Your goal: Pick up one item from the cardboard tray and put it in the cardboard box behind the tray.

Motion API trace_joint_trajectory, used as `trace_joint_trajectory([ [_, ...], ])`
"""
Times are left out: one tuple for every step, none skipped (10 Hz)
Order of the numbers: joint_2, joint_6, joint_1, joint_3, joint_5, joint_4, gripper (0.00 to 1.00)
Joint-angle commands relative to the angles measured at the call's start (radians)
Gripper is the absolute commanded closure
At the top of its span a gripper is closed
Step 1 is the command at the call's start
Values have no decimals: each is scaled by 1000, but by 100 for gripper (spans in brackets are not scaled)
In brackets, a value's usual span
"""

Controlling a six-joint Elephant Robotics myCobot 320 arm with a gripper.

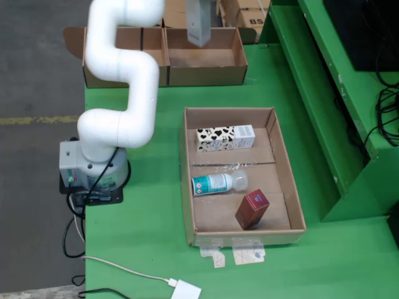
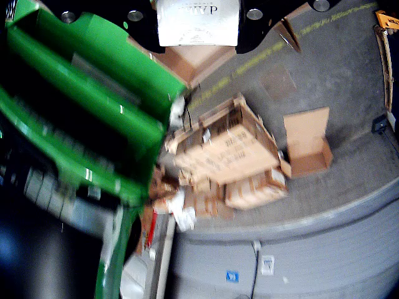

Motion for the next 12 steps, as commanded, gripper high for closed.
trace_joint_trajectory([
  [-42, 94, -12, 29, 91, -283, 100],
  [-83, 82, -23, 29, 82, -224, 100],
  [-112, 69, -34, 29, 79, -180, 100],
  [-145, 60, -51, 29, 87, -142, 100],
  [-145, 60, -51, 29, 87, -142, 100],
  [-145, 60, -51, 29, 87, -142, 100],
  [-145, 60, -51, 29, 87, -142, 100],
  [-145, 60, -51, 29, 87, -142, 100],
  [-145, 60, -51, 29, 87, -142, 100],
  [-145, 60, -51, 29, 87, -142, 100],
  [-145, 60, -51, 29, 87, -142, 100],
  [-145, 60, -51, 29, 87, -142, 100],
])
